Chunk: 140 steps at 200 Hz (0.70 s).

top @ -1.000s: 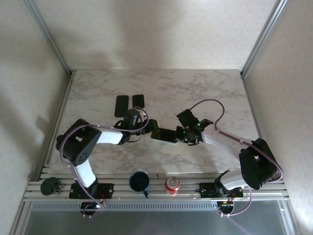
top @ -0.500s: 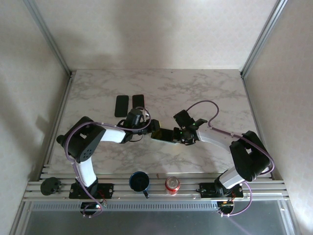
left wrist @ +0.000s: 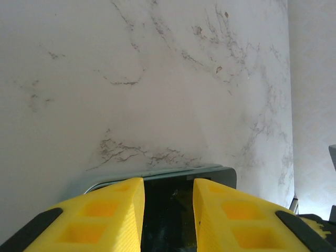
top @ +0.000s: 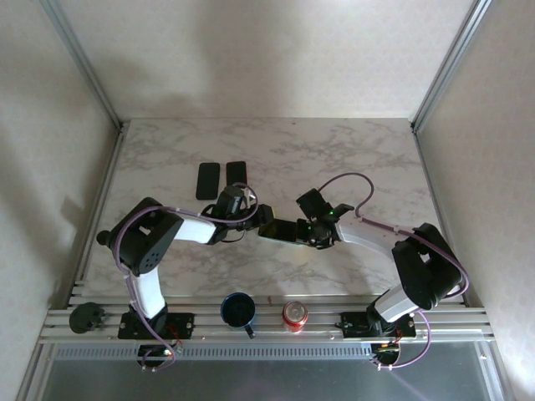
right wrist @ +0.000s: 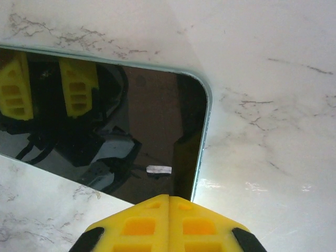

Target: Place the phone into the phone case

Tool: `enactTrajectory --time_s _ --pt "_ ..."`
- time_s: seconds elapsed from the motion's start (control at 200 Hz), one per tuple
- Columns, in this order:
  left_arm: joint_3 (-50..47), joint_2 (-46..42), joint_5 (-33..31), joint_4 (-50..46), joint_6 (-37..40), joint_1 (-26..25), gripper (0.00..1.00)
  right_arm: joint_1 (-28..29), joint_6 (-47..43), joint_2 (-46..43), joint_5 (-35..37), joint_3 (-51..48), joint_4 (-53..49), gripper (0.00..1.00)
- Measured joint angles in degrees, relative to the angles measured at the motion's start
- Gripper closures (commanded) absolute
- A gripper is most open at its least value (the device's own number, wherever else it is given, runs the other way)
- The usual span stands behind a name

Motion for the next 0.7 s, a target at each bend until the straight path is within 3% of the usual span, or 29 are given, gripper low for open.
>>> enactTrajectory --time_s 0.701 --pt "0.68 1.75 0.20 1.99 0.04 0.02 0.71 0.44 0.50 5.07 -0.07 4.74 -5.44 1.00"
